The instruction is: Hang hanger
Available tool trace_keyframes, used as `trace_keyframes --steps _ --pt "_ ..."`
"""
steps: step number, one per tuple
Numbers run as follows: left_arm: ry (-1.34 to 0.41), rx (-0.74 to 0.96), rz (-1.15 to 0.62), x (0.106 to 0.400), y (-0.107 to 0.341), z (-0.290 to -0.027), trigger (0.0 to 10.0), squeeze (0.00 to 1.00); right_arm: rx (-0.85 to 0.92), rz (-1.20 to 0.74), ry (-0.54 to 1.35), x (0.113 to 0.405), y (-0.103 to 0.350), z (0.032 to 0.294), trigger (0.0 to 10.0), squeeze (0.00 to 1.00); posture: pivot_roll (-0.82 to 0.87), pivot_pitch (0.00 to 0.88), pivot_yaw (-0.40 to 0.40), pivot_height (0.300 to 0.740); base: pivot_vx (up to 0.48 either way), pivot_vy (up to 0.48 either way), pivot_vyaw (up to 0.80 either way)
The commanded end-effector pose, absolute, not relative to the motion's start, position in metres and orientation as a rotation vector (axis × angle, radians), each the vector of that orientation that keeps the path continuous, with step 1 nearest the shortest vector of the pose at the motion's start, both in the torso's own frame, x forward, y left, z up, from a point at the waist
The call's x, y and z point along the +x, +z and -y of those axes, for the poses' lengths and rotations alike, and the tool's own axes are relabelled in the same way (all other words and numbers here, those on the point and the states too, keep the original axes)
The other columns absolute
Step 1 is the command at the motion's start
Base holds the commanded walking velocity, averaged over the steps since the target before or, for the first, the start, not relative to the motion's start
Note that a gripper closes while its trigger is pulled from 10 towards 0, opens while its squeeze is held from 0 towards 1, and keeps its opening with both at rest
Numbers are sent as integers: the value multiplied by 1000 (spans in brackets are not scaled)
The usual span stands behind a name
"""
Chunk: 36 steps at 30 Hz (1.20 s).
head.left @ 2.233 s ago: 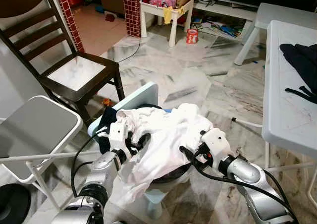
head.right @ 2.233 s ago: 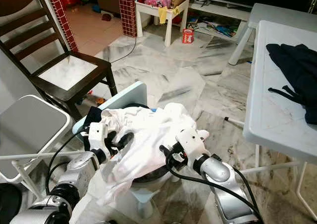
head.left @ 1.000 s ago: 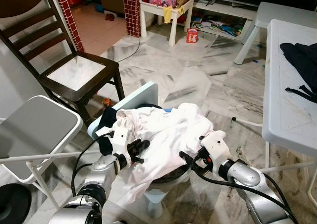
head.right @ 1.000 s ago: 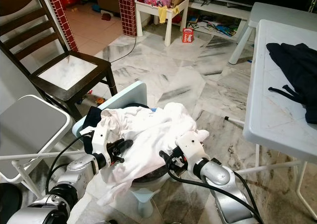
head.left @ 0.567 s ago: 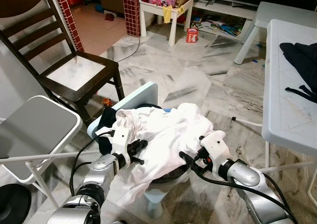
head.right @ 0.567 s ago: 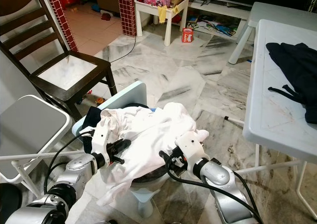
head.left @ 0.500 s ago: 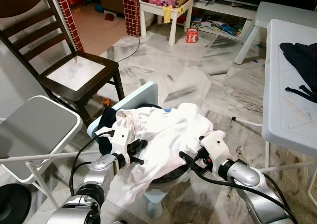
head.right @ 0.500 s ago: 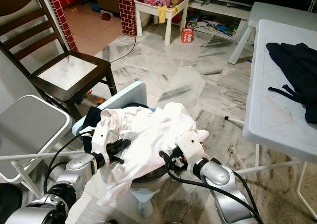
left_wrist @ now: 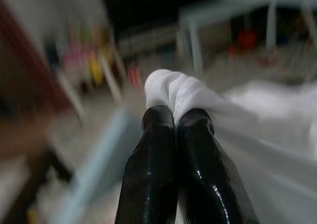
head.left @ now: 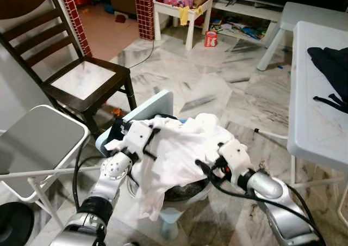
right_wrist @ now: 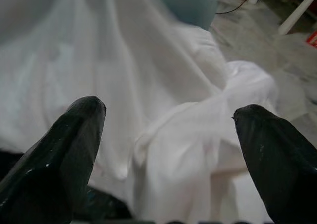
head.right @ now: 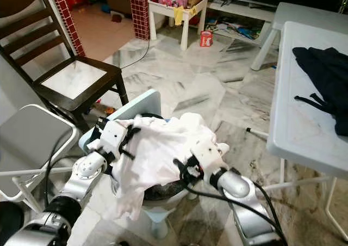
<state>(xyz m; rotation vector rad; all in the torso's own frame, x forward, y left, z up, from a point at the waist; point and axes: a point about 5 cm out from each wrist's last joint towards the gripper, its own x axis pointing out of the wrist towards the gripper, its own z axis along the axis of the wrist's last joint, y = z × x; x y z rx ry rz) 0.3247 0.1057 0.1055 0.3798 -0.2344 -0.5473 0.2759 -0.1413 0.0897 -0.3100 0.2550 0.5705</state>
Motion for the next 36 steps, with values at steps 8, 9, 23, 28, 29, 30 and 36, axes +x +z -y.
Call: trace_keyframes --steps 8,9,23,28,29,30,36 --pt "-794 494 442 290 115 -66 0 0 -282 -150 491 295 110 154 10000 0 -122 77 -17 740 0 0 0" --pt "-816 491 407 285 105 -68 0 0 -280 -129 499 299 116 156 10000 0 -121 72 -18 740 0 0 0" --pt "-954 435 101 221 49 -104 0 0 -366 -111 498 327 134 184 10000 0 -99 60 -42 740 0 0 0" --pt "-952 418 37 208 40 -109 0 0 -368 -118 535 325 128 176 10000 0 -89 59 -46 740 0 0 0" --pt "-943 411 17 204 39 -111 0 0 -367 -121 542 325 125 174 10000 0 -87 59 -49 740 0 0 0" --pt "-931 408 9 202 38 -113 0 0 -367 -123 545 325 124 173 10000 0 -85 59 -49 740 0 0 0" --pt "-914 414 1 199 37 -118 0 0 -363 -135 557 325 119 171 10000 0 -75 56 -48 740 0 0 0"
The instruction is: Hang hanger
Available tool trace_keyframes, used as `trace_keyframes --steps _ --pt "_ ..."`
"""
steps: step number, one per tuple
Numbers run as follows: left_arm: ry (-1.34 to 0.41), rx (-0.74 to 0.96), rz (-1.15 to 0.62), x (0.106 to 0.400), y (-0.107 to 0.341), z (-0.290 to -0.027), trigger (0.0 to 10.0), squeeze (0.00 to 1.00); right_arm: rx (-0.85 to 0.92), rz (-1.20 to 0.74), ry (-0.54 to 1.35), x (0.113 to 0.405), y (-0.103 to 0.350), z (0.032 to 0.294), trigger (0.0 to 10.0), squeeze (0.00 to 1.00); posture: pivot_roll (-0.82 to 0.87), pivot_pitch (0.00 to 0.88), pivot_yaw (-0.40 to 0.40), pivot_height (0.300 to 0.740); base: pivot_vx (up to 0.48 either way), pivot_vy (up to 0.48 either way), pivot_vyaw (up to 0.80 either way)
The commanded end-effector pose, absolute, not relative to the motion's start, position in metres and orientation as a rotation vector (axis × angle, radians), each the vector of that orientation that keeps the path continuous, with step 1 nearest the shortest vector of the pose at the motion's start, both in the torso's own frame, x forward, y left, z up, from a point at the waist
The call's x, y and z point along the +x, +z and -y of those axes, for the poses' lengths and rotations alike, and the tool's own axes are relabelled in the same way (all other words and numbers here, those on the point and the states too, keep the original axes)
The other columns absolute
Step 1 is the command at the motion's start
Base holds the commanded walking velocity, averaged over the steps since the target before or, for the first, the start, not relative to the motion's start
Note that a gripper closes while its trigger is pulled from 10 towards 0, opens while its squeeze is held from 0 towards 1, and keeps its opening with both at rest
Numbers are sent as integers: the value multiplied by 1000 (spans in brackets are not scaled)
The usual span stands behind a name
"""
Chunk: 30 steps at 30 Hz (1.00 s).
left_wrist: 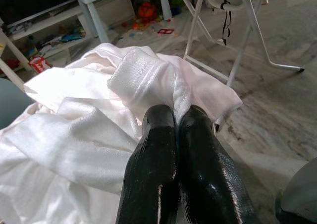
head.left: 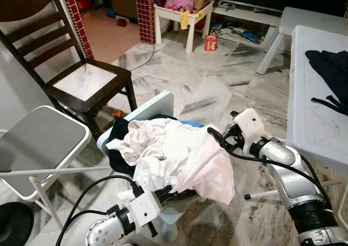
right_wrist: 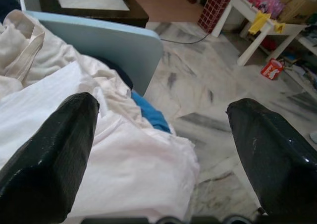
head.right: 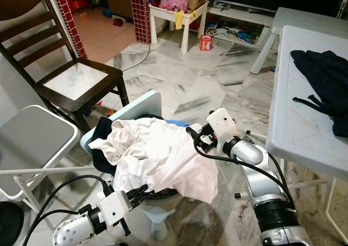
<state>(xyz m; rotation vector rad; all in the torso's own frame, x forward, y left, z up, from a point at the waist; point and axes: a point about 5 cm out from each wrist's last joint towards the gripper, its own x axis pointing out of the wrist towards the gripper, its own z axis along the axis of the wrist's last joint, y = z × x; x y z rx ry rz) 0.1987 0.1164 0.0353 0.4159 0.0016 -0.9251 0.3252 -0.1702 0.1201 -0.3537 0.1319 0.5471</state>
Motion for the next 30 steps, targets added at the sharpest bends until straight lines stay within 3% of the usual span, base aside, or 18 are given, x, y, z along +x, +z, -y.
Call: trace_keyframes --steps 1,6,11,18,23,25,26,27,28,29,30 --pt "-909 416 1 199 38 -119 0 0 -363 -137 559 325 118 170 10000 0 -75 56 -48 740 0 0 0" --pt "-792 398 35 209 45 -126 0 0 -346 -140 520 327 113 167 10000 0 -72 49 -44 740 0 0 0" --pt "-481 255 156 245 83 -137 0 0 -242 -60 457 314 108 143 10000 0 -63 32 -39 740 0 0 0" --pt "-295 138 252 273 126 -145 0 0 -98 -34 361 307 102 125 10000 0 -42 1 -29 740 0 0 0" --pt "-265 141 194 275 121 -151 118 0 -68 -38 269 307 99 126 10000 0 -35 0 -16 740 0 0 0" --pt "-248 112 146 272 114 -152 4353 0 -50 -50 227 308 97 131 10000 0 -34 0 -12 740 0 0 0" --pt "-241 105 126 272 111 -152 5373 0 -37 -54 216 307 96 132 10000 0 -33 0 -9 740 0 0 0" --pt "-235 90 107 270 108 -152 7020 0 -32 -62 202 307 94 135 10000 0 -32 0 -7 740 0 0 0" --pt "-230 76 93 270 106 -152 7451 0 -33 -71 191 307 93 136 10000 0 -34 0 -4 740 0 0 0" --pt "-189 25 26 267 96 -152 9608 0 -14 -90 161 305 88 141 10000 0 -35 0 -1 740 0 0 0" --pt "-176 18 8 267 93 -152 10000 0 -14 -93 151 304 88 143 10000 0 -35 0 -1 740 0 0 0"
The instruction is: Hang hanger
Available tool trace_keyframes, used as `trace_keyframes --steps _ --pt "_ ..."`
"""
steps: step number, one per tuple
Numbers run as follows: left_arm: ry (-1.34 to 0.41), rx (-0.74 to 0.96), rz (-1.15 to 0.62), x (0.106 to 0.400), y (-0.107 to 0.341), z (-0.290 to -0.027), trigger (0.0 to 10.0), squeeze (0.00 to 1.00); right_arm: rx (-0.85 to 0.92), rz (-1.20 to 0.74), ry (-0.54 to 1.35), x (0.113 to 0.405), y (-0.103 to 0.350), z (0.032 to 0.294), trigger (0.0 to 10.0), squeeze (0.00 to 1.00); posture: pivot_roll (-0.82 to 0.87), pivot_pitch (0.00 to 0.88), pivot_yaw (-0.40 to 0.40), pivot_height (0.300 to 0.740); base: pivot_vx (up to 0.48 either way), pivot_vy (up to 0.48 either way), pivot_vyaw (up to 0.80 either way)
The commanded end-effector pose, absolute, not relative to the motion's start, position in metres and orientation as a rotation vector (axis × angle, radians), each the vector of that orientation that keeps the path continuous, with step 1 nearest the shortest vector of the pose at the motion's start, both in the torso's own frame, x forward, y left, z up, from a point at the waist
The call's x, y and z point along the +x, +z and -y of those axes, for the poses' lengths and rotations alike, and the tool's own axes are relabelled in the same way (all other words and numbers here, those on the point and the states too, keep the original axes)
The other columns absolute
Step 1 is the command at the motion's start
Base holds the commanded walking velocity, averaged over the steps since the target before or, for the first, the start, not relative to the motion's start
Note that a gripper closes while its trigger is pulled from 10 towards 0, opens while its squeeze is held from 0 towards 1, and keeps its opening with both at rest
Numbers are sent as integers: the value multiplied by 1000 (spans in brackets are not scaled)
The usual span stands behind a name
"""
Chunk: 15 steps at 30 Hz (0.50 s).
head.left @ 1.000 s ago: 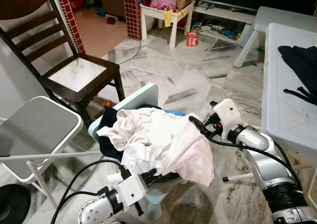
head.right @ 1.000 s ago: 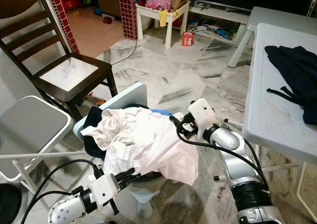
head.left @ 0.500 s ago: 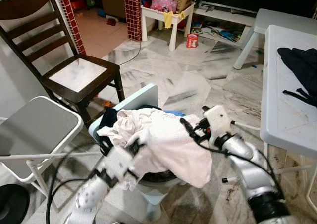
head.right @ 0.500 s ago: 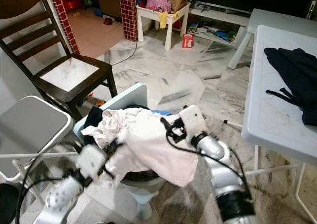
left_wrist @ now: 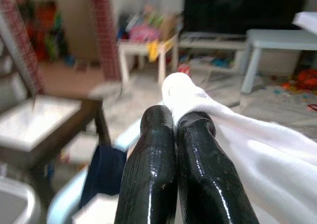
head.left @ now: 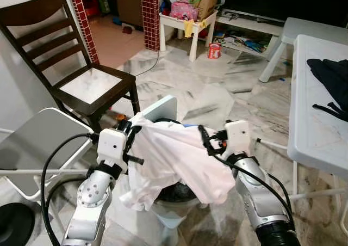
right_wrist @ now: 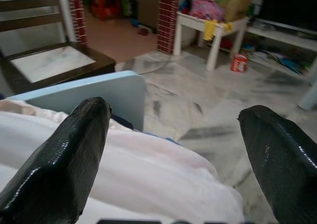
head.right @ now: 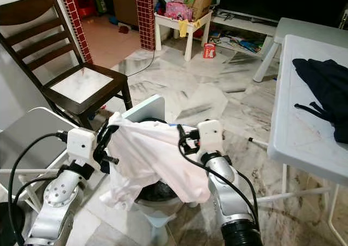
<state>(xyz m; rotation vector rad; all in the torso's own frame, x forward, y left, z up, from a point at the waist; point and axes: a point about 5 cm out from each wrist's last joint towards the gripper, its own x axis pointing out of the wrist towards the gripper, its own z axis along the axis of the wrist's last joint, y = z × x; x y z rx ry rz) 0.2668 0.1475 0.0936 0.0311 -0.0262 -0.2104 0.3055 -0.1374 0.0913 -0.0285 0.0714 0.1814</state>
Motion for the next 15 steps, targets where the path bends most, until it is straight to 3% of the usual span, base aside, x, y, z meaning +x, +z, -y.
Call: trace_keyframes --steps 1,7,15 --pt "-169 15 -2 266 92 -152 10000 0 -16 -95 146 303 87 144 10000 0 -35 0 -1 740 0 0 0" --pt "-166 10 -45 261 85 -151 10000 0 2 -94 103 297 84 151 10000 0 -36 0 7 740 0 0 -764" --pt "-196 24 -139 253 71 -153 10000 0 15 -90 94 296 84 151 10000 0 -39 0 13 740 0 0 0"
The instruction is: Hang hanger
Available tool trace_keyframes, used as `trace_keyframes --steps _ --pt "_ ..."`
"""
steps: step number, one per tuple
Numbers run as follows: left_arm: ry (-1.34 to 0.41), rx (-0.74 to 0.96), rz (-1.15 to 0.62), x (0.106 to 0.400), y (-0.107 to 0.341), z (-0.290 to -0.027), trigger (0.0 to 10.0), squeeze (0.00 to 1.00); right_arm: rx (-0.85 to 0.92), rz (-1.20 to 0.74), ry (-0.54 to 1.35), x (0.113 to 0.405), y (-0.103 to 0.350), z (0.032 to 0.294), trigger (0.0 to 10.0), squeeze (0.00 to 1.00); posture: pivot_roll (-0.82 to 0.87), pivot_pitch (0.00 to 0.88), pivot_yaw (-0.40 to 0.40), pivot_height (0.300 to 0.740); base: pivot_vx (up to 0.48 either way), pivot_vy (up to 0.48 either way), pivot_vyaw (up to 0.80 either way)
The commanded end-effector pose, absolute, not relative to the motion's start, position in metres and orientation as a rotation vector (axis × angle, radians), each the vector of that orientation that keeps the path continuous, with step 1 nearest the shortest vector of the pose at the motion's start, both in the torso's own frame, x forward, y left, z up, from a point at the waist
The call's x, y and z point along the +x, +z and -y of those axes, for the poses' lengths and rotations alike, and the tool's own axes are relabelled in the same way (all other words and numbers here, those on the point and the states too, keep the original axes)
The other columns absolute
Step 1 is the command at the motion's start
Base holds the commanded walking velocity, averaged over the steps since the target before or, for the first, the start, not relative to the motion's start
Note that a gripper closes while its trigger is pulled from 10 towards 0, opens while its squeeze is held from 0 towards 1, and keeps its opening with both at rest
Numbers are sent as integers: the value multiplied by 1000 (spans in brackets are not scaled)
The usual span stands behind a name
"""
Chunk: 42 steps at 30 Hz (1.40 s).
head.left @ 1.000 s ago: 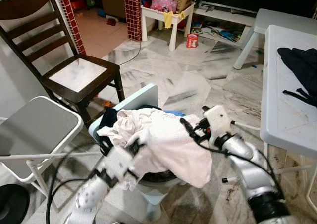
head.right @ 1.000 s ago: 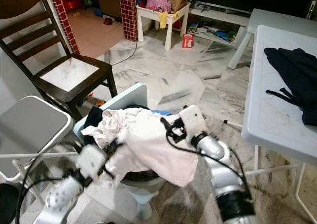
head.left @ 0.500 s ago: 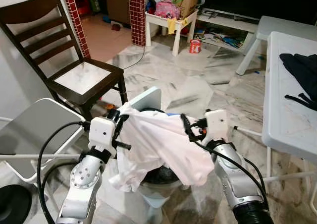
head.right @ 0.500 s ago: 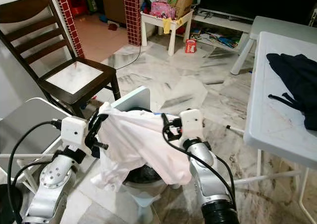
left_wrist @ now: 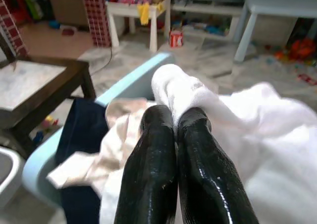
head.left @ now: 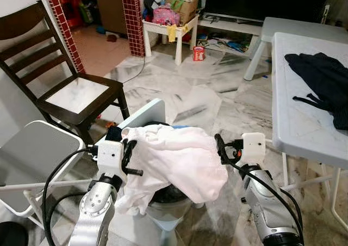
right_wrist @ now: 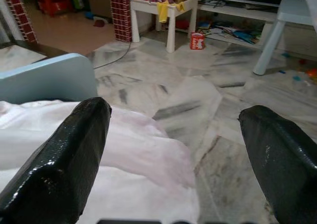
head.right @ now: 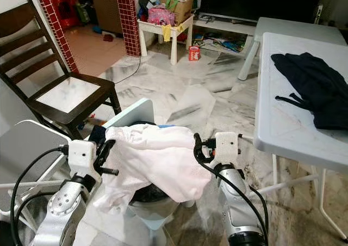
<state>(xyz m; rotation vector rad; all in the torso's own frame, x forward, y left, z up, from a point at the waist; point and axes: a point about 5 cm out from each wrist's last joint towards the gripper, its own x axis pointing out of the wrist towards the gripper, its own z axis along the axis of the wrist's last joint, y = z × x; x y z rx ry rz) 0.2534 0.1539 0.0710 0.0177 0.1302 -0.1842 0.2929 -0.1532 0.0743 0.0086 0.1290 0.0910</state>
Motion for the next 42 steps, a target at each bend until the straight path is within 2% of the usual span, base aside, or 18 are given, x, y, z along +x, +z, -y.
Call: trace_keyframes --steps 1,42 --pt "-196 24 -139 253 71 -153 10000 0 15 -90 94 296 84 151 10000 0 -39 0 13 740 0 0 0" --pt "-231 38 -153 260 75 -147 10000 0 13 -100 86 299 84 156 10000 0 -57 0 24 740 -12 0 0"
